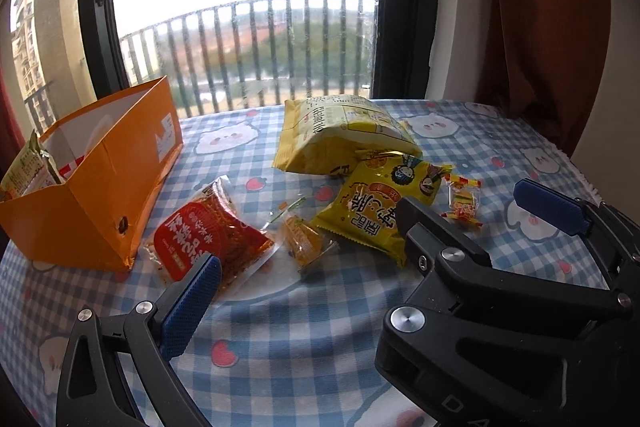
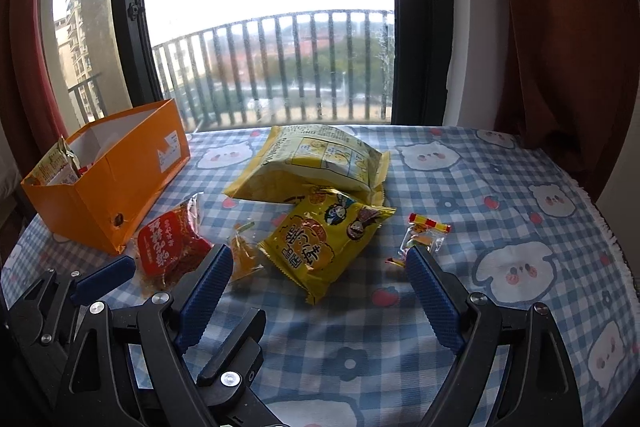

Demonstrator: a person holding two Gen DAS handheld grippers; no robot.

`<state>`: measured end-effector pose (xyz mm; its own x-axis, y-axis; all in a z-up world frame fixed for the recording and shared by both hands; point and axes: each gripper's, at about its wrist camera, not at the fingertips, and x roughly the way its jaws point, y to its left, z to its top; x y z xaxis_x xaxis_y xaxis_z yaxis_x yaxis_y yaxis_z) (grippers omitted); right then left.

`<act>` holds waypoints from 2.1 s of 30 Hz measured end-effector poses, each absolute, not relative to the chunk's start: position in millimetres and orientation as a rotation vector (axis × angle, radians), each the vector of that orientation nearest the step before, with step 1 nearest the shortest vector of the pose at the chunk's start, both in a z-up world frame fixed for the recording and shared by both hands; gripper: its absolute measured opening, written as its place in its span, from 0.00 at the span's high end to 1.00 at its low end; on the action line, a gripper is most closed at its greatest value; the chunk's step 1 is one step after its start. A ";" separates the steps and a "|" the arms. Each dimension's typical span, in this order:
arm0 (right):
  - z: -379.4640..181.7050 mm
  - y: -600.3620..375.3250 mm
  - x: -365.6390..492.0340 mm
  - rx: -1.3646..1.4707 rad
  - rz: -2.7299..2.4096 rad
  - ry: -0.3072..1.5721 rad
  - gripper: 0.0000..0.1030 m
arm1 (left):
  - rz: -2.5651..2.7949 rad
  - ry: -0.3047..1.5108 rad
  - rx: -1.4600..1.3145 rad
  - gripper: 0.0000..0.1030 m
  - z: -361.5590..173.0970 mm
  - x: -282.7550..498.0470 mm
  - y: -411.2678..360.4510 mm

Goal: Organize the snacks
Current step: 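Grasp the yellow cartoon-print bag with the left tool while the right tool grasps the wrapped candy packet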

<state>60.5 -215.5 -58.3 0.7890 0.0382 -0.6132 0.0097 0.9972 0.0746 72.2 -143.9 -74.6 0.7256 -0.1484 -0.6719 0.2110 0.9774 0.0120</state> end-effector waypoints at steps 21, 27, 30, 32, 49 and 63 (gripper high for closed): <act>-66.1 -289.6 103.5 0.142 -0.119 0.672 0.12 | -0.274 0.733 0.156 0.01 -77.3 134.1 -208.4; -87.8 -293.8 120.3 0.138 -0.128 0.729 0.13 | -0.266 0.807 0.121 0.01 -101.3 153.5 -204.7; -95.2 -294.7 125.1 0.136 -0.131 0.745 0.13 | -0.263 0.831 0.109 0.03 -110.8 160.4 -204.4; -100.6 -297.2 127.8 0.142 -0.135 0.757 0.13 | -0.267 0.861 0.101 0.09 -116.9 165.1 -205.1; -136.8 -304.6 147.6 0.167 -0.136 0.886 0.46 | -0.261 0.885 0.160 0.25 -133.7 169.6 -210.7; -129.1 -293.3 132.7 0.144 -0.103 0.856 0.66 | -0.309 0.887 0.173 0.34 -127.7 146.8 -210.7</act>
